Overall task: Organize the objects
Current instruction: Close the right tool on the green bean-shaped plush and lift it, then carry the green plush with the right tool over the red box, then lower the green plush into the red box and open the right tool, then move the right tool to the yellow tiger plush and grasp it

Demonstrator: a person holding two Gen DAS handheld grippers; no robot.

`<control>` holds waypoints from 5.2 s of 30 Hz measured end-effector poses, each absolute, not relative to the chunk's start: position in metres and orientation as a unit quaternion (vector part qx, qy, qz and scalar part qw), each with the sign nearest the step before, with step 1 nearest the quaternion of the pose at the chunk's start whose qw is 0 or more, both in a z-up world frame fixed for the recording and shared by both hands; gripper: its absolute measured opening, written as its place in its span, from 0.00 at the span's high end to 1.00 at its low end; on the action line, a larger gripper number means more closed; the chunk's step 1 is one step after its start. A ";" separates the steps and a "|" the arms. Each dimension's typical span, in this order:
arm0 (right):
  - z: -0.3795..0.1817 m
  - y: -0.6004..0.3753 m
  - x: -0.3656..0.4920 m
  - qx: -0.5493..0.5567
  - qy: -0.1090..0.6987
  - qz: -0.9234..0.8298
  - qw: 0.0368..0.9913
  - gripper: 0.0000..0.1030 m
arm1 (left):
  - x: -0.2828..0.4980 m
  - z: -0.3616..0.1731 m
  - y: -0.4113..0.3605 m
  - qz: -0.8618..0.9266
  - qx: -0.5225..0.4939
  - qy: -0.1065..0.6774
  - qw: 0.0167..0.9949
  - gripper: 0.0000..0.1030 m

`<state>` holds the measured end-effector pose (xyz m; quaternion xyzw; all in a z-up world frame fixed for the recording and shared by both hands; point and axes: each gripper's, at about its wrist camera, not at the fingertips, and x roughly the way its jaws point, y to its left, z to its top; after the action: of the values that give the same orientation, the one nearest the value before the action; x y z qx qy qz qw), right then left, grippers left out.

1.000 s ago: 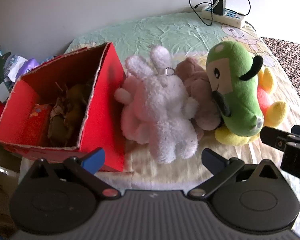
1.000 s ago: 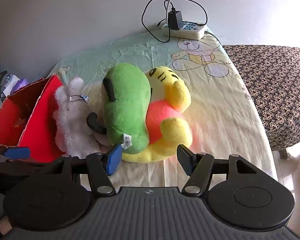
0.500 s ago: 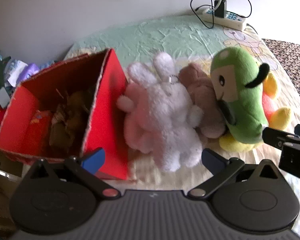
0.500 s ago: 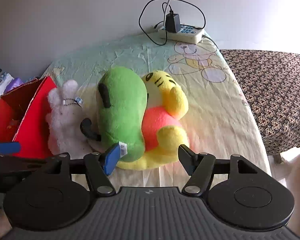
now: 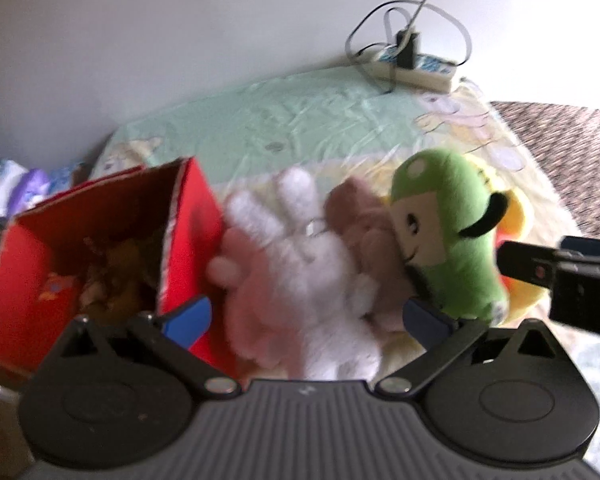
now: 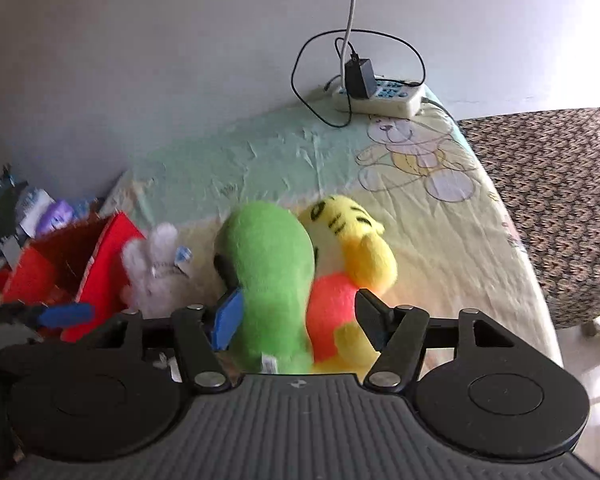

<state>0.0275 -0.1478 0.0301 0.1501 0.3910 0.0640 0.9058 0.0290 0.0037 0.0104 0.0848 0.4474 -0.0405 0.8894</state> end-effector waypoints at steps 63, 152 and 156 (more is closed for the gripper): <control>0.081 0.046 0.042 0.195 0.263 0.338 0.883 0.50 | -0.018 0.098 0.151 -0.103 0.030 0.283 0.953 0.41; 0.023 -0.023 -0.006 0.276 0.321 0.189 0.886 0.41 | -0.011 0.057 0.187 -0.153 0.037 0.380 0.911 0.21; 0.021 -0.063 -0.013 0.262 0.323 0.172 0.893 0.41 | -0.011 0.053 0.143 -0.173 0.030 0.375 0.910 0.15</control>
<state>-0.0134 -0.0634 0.0210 0.2621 0.3225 0.1719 0.8932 -0.0113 0.1431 0.0528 0.0300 0.3747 -0.1725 0.9105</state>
